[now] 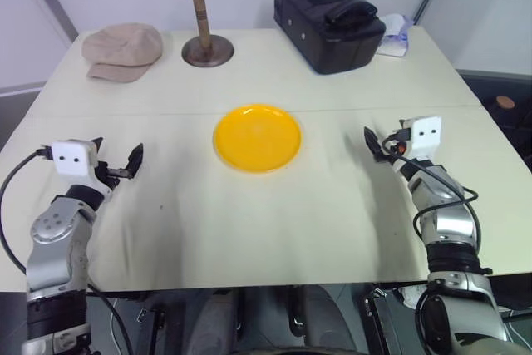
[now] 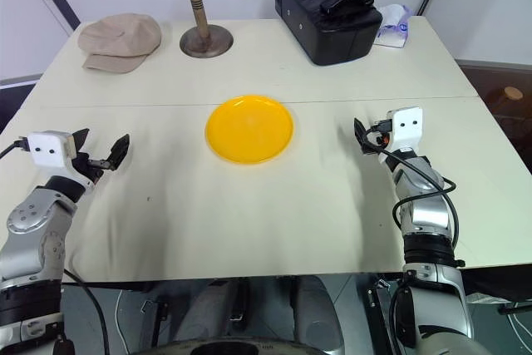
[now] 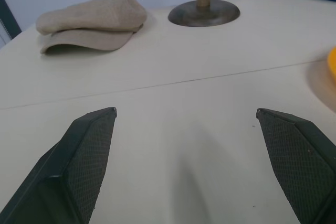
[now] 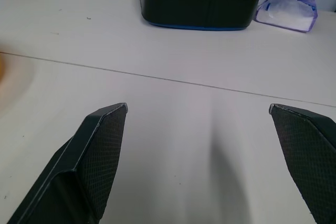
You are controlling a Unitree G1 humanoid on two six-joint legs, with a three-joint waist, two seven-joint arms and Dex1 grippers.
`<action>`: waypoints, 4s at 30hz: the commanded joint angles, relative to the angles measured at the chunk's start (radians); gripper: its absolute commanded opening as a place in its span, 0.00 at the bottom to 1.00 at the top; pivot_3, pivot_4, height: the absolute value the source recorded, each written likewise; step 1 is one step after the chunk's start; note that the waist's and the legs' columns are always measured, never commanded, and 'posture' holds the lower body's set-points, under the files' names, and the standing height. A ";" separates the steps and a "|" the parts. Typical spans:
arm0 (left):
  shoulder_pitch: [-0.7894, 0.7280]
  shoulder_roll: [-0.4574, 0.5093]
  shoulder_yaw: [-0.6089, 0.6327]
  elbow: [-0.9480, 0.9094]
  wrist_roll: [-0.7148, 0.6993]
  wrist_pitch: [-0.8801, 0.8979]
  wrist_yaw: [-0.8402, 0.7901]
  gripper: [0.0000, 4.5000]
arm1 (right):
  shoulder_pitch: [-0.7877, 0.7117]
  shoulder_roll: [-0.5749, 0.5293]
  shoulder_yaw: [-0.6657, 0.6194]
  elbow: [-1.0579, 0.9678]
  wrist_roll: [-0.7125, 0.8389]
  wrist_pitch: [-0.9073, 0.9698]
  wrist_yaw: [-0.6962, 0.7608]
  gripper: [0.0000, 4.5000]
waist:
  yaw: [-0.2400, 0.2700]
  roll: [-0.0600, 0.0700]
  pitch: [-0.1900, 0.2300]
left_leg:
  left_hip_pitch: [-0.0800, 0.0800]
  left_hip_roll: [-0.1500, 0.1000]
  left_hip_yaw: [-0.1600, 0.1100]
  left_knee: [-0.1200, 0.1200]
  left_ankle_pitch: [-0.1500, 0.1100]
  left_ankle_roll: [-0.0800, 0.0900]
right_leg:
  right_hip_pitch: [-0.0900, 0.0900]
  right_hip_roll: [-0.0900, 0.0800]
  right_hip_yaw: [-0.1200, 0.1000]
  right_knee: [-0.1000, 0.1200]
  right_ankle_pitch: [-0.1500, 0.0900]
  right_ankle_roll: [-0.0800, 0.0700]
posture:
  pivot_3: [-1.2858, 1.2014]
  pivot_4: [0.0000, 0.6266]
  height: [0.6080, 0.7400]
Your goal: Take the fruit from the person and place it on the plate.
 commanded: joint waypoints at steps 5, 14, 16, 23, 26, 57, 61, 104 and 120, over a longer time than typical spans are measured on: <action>-0.006 0.011 0.015 -0.013 -0.004 -0.022 -0.004 1.00 | -0.014 -0.009 -0.009 -0.004 0.002 -0.027 -0.002 0.98 | 0.000 0.000 0.000 | 0.000 0.000 0.000 0.000 0.000 0.000 | 0.000 0.000 0.000 0.000 0.000 0.000 | 0.52 0.24 1.00; -0.014 0.013 0.011 -0.010 -0.003 -0.018 -0.005 1.00 | -0.008 -0.006 -0.007 -0.005 0.001 -0.029 -0.003 0.98 | 0.000 0.000 0.000 | 0.000 0.000 0.000 0.000 0.000 0.000 | 0.000 0.000 0.000 0.000 0.000 0.000 | 0.52 0.24 1.00; -0.015 0.013 0.010 -0.009 -0.002 -0.017 -0.006 1.00 | -0.009 -0.006 -0.007 -0.004 0.001 -0.030 -0.003 0.98 | 0.000 0.000 0.000 | 0.000 0.000 0.000 0.000 0.000 0.000 | 0.000 0.000 0.000 0.000 0.000 0.000 | 0.52 0.24 1.00; -0.022 0.015 0.009 -0.010 -0.002 -0.015 -0.007 1.00 | -0.006 -0.005 -0.007 -0.007 0.000 -0.030 -0.005 0.98 | 0.000 0.000 0.000 | 0.000 0.000 0.000 0.000 0.000 0.000 | 0.000 0.000 0.000 0.000 0.000 0.000 | 0.52 0.24 1.00; -0.025 0.017 0.011 -0.010 -0.003 -0.013 -0.007 1.00 | -0.006 -0.004 -0.007 -0.008 0.001 -0.030 -0.006 0.98 | 0.000 0.000 0.000 | 0.000 0.000 0.000 0.000 0.000 0.000 | 0.000 0.000 0.000 0.000 0.000 0.000 | 0.52 0.24 1.00; -0.239 0.237 -0.071 -0.071 -0.315 0.266 -0.450 1.00 | -0.034 -0.192 0.079 -0.608 0.495 0.593 0.373 0.98 | 0.003 -0.002 -0.001 | -0.001 0.000 -0.001 0.001 0.000 0.000 | 0.001 -0.001 -0.001 -0.003 -0.002 -0.003 | 0.52 0.24 1.00; -0.337 0.200 -0.127 0.008 -0.269 0.221 -0.460 1.00 | -0.036 -0.182 0.087 -0.608 0.480 0.585 0.366 0.98 | 0.002 -0.002 -0.001 | -0.001 0.000 -0.001 0.001 0.000 0.000 | 0.001 -0.001 -0.001 -0.003 0.000 -0.001 | 0.52 0.24 1.00; -0.525 0.003 -0.320 0.261 -0.041 0.073 -0.468 0.77 | 0.023 -0.148 0.075 -0.633 0.442 0.540 0.281 1.00 | 0.003 -0.002 -0.001 | -0.001 0.000 -0.001 0.001 0.000 0.000 | 0.001 0.001 -0.001 -0.001 0.001 0.001 | 0.52 0.24 1.00; -0.814 -0.162 -0.451 0.785 0.159 -0.166 -0.498 1.00 | 0.079 -0.111 0.069 -0.717 0.451 0.555 0.228 1.00 | 0.021 -0.003 0.000 | -0.001 -0.001 0.000 0.003 0.000 0.001 | 0.001 0.002 -0.003 -0.001 0.001 0.002 | 0.52 0.24 1.00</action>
